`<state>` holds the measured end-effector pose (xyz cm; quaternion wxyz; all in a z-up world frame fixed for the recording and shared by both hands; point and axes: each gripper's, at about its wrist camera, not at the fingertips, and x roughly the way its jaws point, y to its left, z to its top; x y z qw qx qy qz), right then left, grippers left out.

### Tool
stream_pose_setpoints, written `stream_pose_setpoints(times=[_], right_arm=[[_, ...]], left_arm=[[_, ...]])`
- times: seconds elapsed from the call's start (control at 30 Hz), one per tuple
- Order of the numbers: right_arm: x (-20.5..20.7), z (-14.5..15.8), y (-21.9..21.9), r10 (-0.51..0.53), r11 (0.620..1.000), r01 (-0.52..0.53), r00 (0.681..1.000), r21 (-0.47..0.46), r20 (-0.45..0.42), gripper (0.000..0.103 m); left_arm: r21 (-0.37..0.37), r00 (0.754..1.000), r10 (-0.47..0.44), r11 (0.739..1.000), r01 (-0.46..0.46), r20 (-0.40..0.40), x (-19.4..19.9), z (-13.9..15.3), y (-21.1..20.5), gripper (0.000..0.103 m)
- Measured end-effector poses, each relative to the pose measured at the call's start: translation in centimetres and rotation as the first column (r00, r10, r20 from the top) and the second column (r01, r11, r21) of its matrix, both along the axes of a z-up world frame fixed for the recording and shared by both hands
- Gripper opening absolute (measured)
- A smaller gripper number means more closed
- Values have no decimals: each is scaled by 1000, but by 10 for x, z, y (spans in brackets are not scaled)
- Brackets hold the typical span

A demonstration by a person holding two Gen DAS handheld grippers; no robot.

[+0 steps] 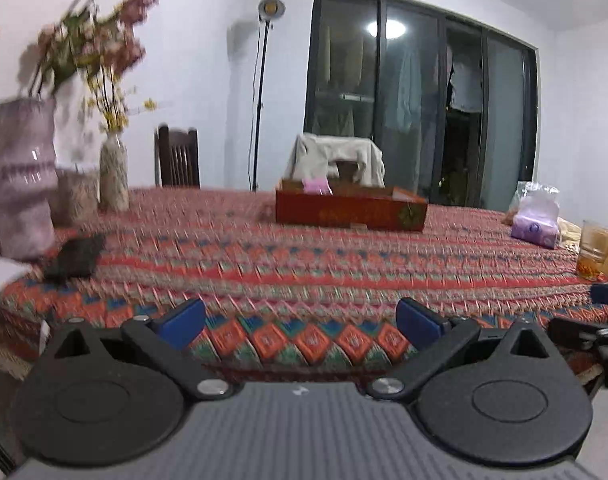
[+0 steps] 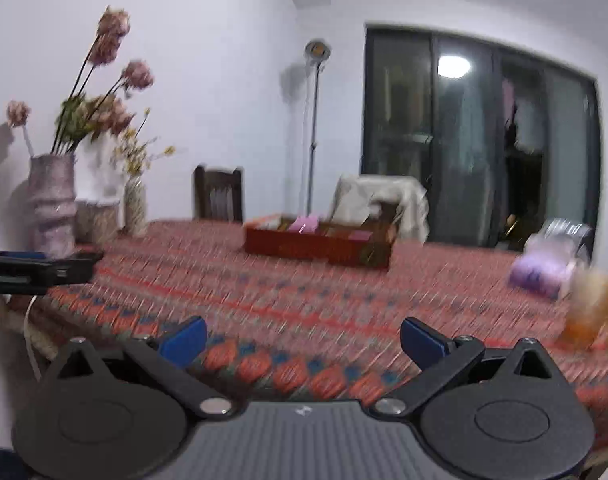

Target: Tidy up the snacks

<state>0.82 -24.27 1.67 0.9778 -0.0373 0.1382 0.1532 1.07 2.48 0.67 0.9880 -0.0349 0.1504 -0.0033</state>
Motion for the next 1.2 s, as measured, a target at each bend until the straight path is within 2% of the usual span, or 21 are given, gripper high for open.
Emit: stream_pose_setpoints(times=[0.13, 0.27, 0.4, 0.87, 1.2], right_arm=[[9, -20, 12, -43, 999, 43, 999, 18, -4, 103], [12, -33, 19, -11, 999, 13, 999, 34, -39, 103], [11, -28, 21, -12, 1000, 12, 1000, 28, -14, 103], [18, -23, 9, -32, 996, 36, 998, 84, -45, 103], [17, -24, 9, -32, 995, 36, 999, 89, -44, 103]], left_arm=[[1, 1000, 2, 1000, -2, -30, 7, -10, -4, 103], [8, 1000, -13, 1000, 13, -25, 3, -13, -9, 103], [13, 999, -19, 1000, 19, -26, 1, -12, -12, 103], [19, 1000, -22, 1000, 22, -13, 0, -7, -12, 103], [20, 1000, -24, 999, 25, -13, 0, -7, -12, 103]])
